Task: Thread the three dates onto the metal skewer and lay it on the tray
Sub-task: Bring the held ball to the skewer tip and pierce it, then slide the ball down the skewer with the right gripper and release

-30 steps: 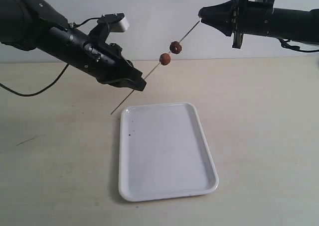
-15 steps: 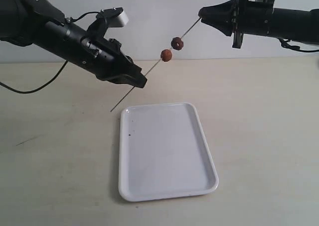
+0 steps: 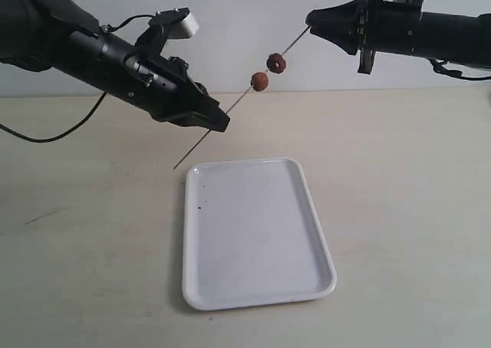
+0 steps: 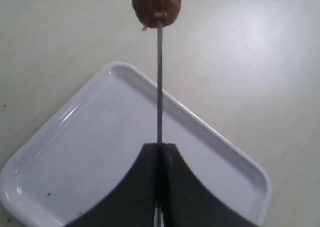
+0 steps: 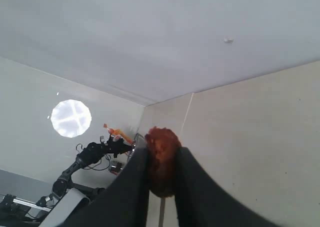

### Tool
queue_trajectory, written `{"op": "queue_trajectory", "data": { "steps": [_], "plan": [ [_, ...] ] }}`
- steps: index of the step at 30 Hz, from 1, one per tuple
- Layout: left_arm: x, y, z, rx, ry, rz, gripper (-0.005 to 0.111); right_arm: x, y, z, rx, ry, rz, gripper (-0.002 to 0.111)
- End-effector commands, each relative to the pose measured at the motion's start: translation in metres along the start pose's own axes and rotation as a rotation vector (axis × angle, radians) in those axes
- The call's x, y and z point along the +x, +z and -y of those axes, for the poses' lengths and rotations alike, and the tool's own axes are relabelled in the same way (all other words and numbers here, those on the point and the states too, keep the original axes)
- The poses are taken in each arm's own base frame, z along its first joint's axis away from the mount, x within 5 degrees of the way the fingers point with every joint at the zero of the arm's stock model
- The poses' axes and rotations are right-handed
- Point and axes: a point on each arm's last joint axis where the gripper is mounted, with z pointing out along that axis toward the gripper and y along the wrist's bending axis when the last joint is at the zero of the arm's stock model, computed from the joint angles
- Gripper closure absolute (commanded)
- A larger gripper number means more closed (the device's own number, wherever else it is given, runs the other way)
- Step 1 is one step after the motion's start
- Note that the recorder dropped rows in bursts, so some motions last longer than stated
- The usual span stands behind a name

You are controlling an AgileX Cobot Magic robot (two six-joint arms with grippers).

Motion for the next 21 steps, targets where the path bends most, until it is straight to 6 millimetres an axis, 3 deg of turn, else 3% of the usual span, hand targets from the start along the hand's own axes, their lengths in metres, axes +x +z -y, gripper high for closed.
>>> {"op": "queue_trajectory", "data": {
  "steps": [1, 12, 21],
  "plan": [
    [-0.010, -0.003, 0.005, 0.017, 0.027, 0.075, 0.107, 0.000, 0.000, -0.003, -0.011, -0.014, -0.005, 0.091],
    [-0.020, 0.003, 0.001, -0.124, 0.034, 0.170, 0.107, 0.004, 0.007, -0.005, -0.017, -0.024, -0.021, 0.091],
    [-0.026, 0.014, 0.016, -0.170, 0.107, 0.198, 0.107, 0.010, 0.016, -0.007, -0.026, -0.034, -0.042, 0.091]
  ]
}}
